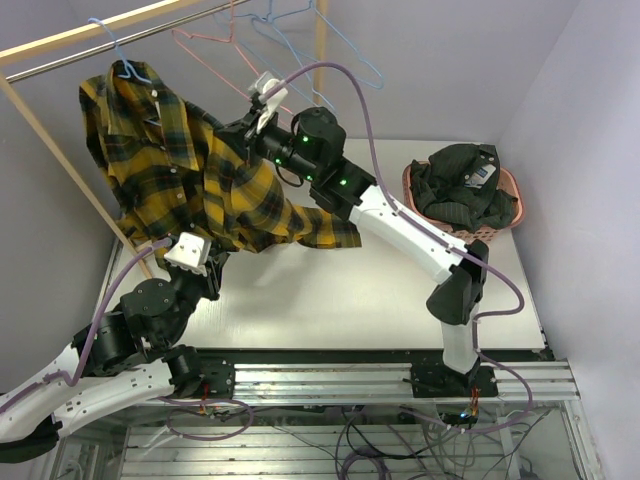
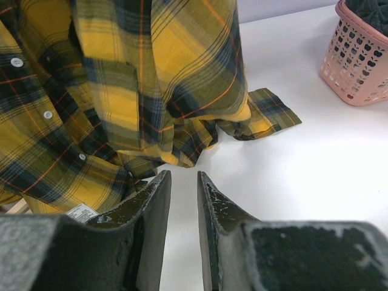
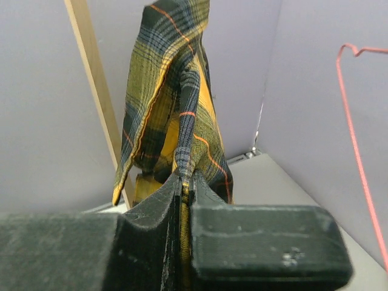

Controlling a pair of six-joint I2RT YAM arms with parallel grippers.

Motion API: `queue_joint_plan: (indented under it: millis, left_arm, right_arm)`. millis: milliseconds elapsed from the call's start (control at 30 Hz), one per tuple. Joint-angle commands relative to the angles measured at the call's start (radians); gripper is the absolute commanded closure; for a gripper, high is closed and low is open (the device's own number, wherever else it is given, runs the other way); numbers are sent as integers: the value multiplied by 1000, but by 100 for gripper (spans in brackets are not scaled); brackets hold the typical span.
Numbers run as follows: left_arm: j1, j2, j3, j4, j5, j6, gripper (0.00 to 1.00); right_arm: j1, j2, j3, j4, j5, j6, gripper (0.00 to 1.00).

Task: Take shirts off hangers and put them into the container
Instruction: Pick up the hanger from the clothesline.

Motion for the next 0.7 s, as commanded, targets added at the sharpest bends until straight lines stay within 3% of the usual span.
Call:
queue_joint_plan:
  millis: [0,667]
  left_arm:
    - [6,-1,-2,22,8,9,65]
    - [7,-14,0,24,-1,6,63]
  right_arm:
    - [-15,-90,-33,207,89,75,100]
    - [-39,-176,-101,339,82,164,100]
